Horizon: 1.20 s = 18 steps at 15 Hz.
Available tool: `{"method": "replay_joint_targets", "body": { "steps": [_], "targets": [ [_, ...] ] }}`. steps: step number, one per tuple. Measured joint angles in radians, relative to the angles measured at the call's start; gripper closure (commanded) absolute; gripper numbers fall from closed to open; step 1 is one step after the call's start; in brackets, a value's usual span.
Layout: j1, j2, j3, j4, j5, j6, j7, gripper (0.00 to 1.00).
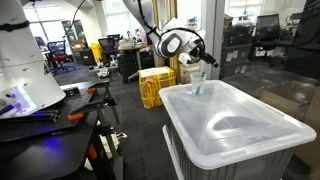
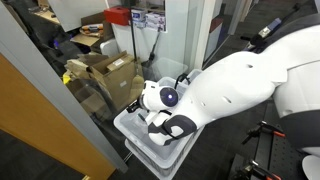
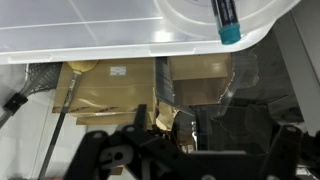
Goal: Put the marker in the cup
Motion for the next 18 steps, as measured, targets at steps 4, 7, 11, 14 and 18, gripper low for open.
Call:
{"method": "replay_joint_targets", "body": {
  "steps": [4, 7, 11, 14, 18],
  "targets": [
    [0.0, -0.054, -0.015, -0.023, 0.012, 0.0, 0.0, 0.0],
    [0.002, -0.09, -0.033, -0.042, 0.022, 0.0, 0.0, 0.0],
    [0.025, -0.133, -0.079, -0.08, 0.025, 0.0, 0.005, 0.0],
    [0.074, -0.174, -0.129, -0.126, 0.025, 0.0, 0.021, 0.0],
    [0.114, -0.209, -0.166, -0.156, 0.025, 0.0, 0.034, 0.0]
  ]
}}
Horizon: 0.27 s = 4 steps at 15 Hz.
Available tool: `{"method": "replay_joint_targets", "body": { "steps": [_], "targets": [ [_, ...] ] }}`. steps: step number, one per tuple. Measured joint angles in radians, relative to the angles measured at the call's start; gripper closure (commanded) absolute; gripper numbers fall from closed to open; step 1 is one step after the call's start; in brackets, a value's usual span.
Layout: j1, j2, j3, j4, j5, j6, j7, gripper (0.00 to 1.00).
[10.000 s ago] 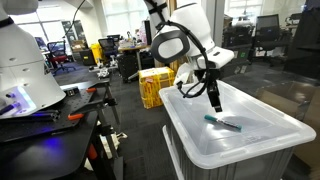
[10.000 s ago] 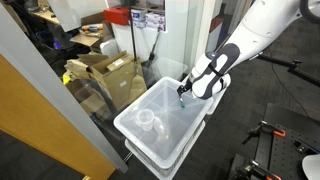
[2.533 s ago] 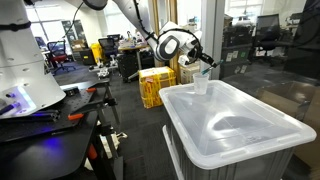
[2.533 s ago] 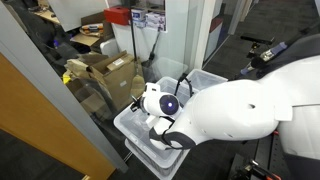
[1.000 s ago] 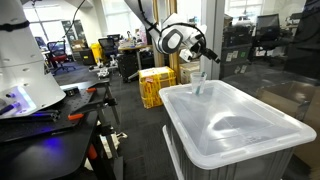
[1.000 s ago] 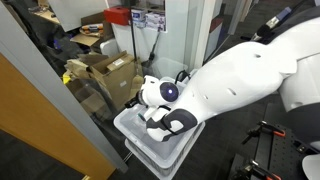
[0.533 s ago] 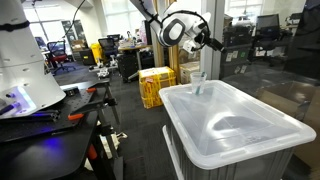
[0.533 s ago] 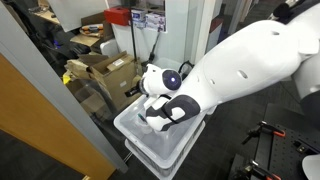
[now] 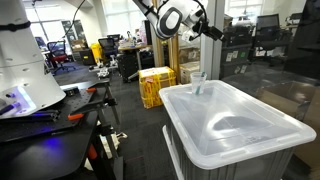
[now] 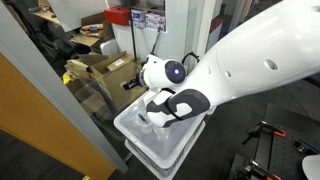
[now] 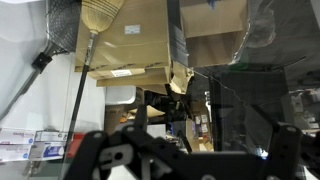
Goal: Put the marker in the cup
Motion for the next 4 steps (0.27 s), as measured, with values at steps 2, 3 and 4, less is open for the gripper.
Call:
{"method": "replay_joint_targets", "body": {
  "steps": [2, 3, 4],
  "targets": [
    [0.003, -0.004, -0.001, -0.005, 0.0, 0.0, 0.006, 0.0],
    [0.003, -0.004, -0.001, -0.007, 0.0, 0.0, 0.006, 0.0],
    [0.003, -0.004, -0.001, -0.008, 0.0, 0.0, 0.006, 0.0]
  ]
}}
